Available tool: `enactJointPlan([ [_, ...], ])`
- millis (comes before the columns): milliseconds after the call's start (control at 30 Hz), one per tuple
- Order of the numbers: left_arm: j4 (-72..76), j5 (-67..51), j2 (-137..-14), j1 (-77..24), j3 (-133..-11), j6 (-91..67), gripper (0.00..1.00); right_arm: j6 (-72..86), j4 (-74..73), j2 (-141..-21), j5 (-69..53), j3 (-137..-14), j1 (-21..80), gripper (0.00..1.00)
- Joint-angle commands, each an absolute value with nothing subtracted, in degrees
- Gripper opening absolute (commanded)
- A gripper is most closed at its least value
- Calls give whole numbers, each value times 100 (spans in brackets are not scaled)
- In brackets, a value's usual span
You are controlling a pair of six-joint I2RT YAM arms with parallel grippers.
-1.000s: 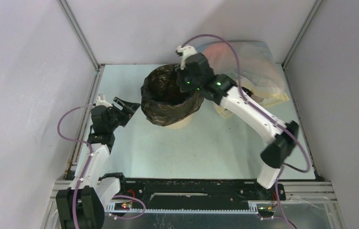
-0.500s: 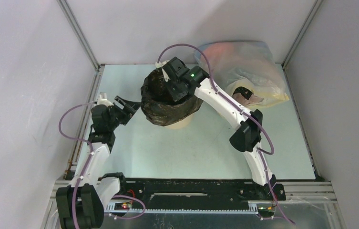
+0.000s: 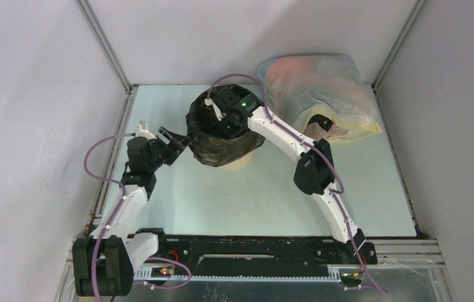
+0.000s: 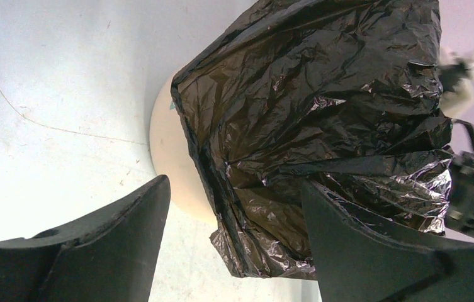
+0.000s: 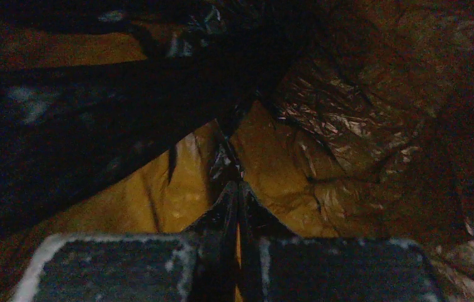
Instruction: Put the trash bags into the trash bin
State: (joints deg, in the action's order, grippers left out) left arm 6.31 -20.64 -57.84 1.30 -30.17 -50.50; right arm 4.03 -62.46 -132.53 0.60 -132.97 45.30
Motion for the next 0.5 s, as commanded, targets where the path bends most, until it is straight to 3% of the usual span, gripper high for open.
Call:
enactJointPlan([
  [0, 861, -1945, -5716, 75, -3146, -4949, 81, 304, -6134, -13567, -208, -13261, 4358, 0],
  [467, 923, -1637, -5678, 60, -2937, -5011, 81, 445, -5838, -14335, -199, -12762, 4329, 0],
])
